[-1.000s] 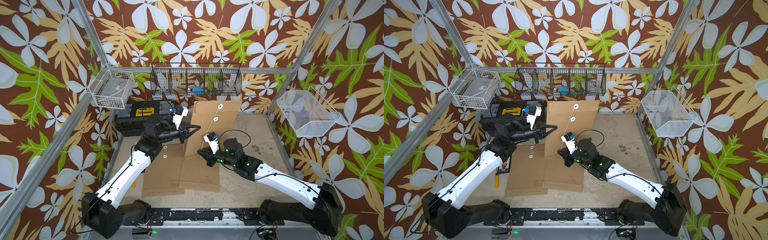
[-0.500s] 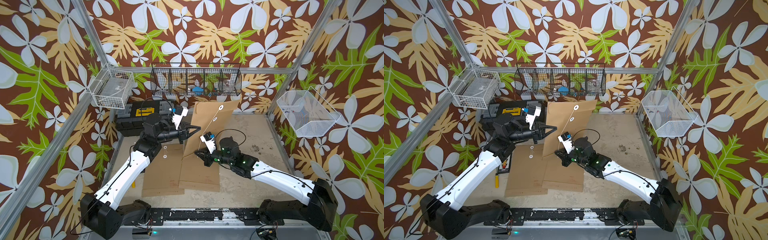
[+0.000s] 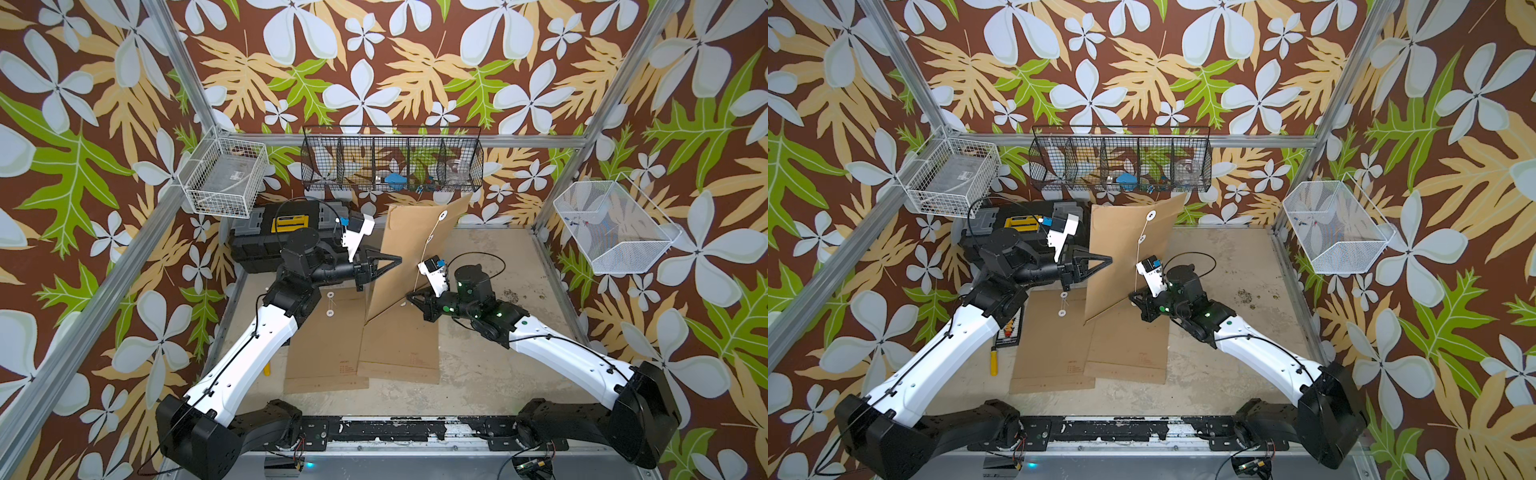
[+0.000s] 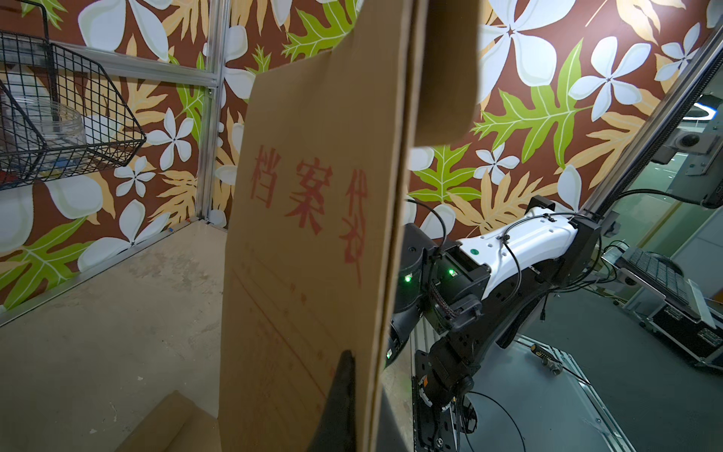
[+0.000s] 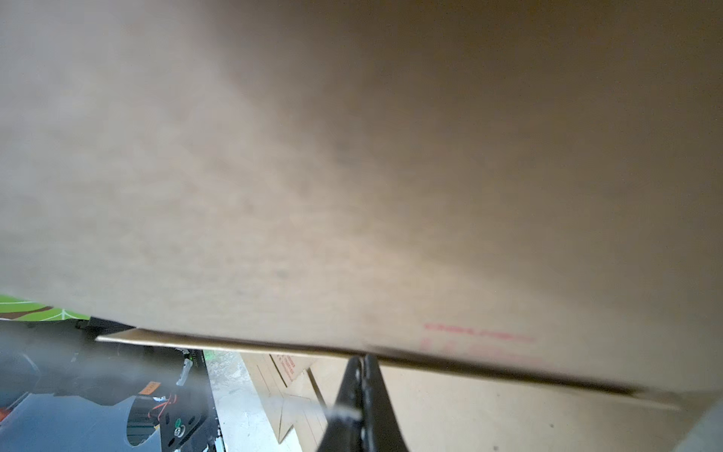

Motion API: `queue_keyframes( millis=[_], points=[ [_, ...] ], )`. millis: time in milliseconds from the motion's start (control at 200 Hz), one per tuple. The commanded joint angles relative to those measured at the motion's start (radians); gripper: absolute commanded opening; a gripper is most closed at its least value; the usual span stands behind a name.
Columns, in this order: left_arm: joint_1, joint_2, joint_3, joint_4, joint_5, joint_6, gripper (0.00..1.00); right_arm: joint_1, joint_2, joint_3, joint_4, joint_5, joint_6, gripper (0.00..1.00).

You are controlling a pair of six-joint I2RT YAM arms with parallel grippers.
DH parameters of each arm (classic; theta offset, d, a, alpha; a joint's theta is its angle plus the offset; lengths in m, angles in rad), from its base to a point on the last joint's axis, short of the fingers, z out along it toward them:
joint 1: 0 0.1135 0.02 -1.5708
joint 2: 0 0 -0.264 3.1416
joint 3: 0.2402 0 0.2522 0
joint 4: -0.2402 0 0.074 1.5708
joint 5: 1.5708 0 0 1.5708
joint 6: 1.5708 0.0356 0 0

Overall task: Close the mouth of the file bag
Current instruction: Close the file bag.

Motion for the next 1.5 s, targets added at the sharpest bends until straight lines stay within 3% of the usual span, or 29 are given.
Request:
queue_keyframes(
  millis=[0,215,405,796,1496],
  points=[
    [0.020,-0.003,-0.005,0.039,0.016,-0.029,0.00,-0.023,-0.028,0.010,-0.047,-0.028,-0.052,0.00],
    [0.035,-0.001,-0.021,0.018,0.015,-0.035,0.00,-0.087,-0.101,0.009,-0.100,0.036,-0.056,0.00],
    [0.048,-0.007,-0.045,0.012,0.013,-0.041,0.00,-0.147,-0.145,0.038,-0.171,0.205,-0.030,0.00],
    [0.055,-0.026,-0.077,0.042,0.032,-0.077,0.00,-0.158,-0.126,0.126,-0.245,0.403,-0.052,0.00],
    [0.063,-0.024,-0.105,0.043,0.028,-0.080,0.00,-0.161,-0.182,0.208,-0.311,0.570,-0.081,0.00]
  ],
)
